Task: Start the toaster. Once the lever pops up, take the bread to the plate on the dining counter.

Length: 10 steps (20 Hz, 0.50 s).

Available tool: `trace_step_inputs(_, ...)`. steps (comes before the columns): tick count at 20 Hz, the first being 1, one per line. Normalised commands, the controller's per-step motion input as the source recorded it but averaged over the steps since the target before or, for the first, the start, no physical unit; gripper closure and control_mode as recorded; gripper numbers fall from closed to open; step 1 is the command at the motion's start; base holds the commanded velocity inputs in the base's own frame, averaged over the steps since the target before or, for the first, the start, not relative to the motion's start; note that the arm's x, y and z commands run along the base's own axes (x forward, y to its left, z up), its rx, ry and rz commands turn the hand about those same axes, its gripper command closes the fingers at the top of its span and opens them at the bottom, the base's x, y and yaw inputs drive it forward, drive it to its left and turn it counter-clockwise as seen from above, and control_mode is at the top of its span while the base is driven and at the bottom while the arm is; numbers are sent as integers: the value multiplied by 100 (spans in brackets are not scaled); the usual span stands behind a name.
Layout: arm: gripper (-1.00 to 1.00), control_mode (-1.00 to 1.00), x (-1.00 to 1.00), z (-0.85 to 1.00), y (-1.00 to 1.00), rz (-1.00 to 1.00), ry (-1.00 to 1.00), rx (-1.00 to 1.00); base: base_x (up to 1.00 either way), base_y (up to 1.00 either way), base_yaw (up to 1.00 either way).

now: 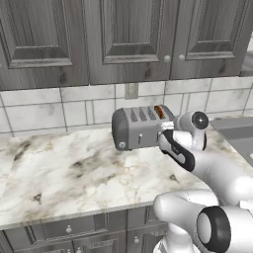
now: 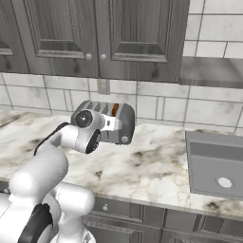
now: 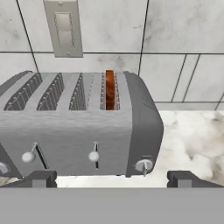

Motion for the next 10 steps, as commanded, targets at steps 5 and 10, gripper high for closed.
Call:
trace_step_inputs(5,-100,-100,11,-7,-6,0,0,0,0,0,0)
trace_step_inputs(10,-100,-100,17,-6,-6,0,0,0,0,0,0)
